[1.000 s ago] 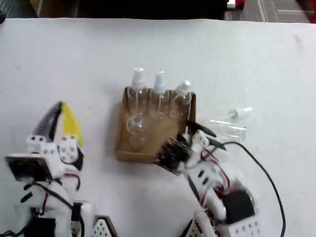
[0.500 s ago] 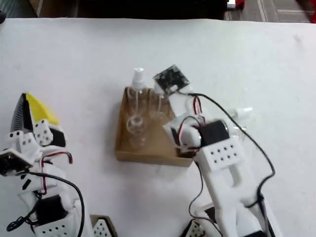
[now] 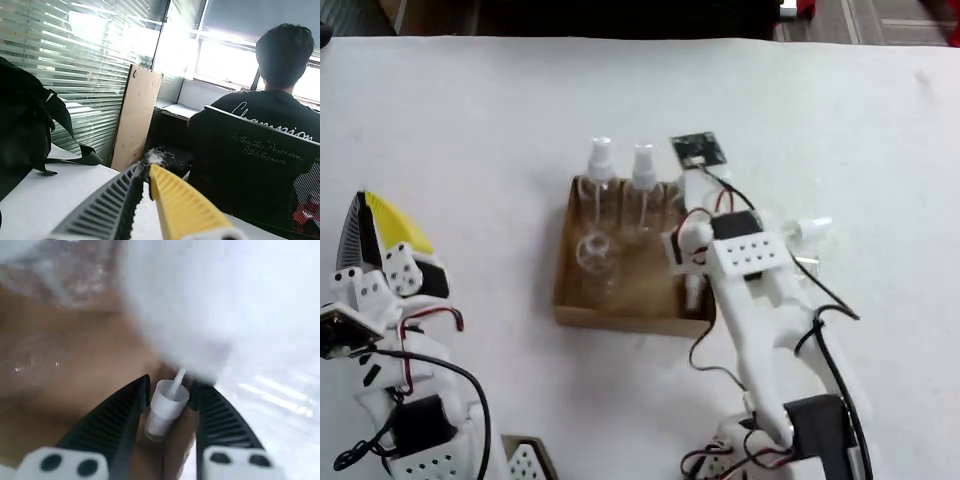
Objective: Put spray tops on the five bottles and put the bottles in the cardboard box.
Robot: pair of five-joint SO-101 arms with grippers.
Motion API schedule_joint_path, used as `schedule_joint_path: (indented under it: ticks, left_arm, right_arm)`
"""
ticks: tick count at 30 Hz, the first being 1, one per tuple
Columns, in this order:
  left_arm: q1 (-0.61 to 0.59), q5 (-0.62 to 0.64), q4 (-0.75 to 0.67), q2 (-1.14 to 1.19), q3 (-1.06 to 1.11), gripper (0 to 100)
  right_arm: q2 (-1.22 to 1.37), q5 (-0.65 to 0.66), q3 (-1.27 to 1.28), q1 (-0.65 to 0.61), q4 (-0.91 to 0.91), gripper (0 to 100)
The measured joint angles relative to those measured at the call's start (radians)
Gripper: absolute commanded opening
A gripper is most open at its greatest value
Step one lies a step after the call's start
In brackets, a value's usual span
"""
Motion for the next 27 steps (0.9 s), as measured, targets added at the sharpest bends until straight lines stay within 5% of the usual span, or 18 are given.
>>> schedule_joint_path:
  ticks: [27]
  left_arm:
    - [0.000, 0.000, 0.000, 0.000, 0.000, 2]
  right_arm:
    - [0.012, -0.046, 0.031, 0.011, -0.094, 12.4]
